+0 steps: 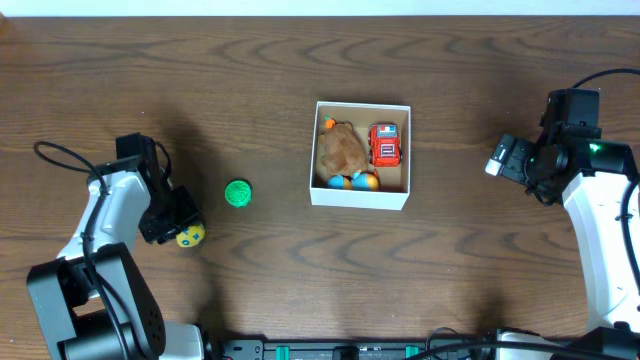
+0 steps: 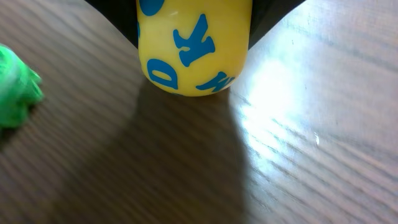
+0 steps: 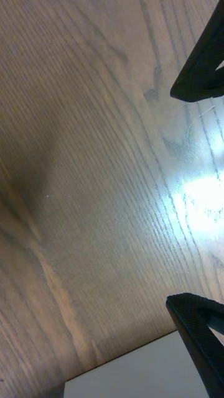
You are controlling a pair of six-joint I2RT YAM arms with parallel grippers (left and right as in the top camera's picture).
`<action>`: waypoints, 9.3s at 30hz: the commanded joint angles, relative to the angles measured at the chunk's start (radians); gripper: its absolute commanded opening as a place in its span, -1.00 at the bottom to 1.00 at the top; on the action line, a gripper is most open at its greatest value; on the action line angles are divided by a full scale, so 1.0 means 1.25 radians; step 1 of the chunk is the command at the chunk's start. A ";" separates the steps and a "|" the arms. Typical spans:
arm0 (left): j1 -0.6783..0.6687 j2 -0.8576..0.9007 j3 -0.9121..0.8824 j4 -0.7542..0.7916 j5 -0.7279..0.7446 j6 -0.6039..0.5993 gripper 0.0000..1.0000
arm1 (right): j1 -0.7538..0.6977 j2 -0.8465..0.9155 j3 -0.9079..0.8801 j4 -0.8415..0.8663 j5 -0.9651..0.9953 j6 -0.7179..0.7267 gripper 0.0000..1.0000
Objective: Pack container
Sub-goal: 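Lift the yellow letter ball with the left gripper toward the box, then lower the yellow ball into the box and open the left gripper, then withdraw the left gripper from the box toward the green ball, then lower the left gripper over the green spiky ball and grasp it, then carry the green ball with the left gripper into the box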
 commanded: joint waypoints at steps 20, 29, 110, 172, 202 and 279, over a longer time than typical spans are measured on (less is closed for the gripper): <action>-0.555 -0.076 0.381 0.077 0.024 0.054 -0.56 | -0.003 0.002 -0.003 -0.001 0.000 -0.015 0.99; -0.681 0.096 0.381 0.134 0.020 0.132 -0.56 | -0.003 0.002 -0.003 -0.001 0.000 -0.015 0.98; -0.453 -0.187 0.388 -0.114 -0.151 0.046 0.96 | -0.003 0.002 -0.004 -0.003 0.000 -0.023 0.99; -0.691 0.033 0.392 -0.025 -0.099 0.056 -0.09 | -0.003 0.002 -0.004 -0.010 0.000 -0.023 0.99; -0.392 -0.121 0.382 -0.077 -0.149 -0.016 0.96 | -0.003 0.002 -0.004 -0.009 0.000 -0.023 0.98; -0.766 0.122 0.455 0.083 -0.053 0.057 -0.14 | -0.003 0.002 -0.004 -0.019 0.000 -0.027 0.99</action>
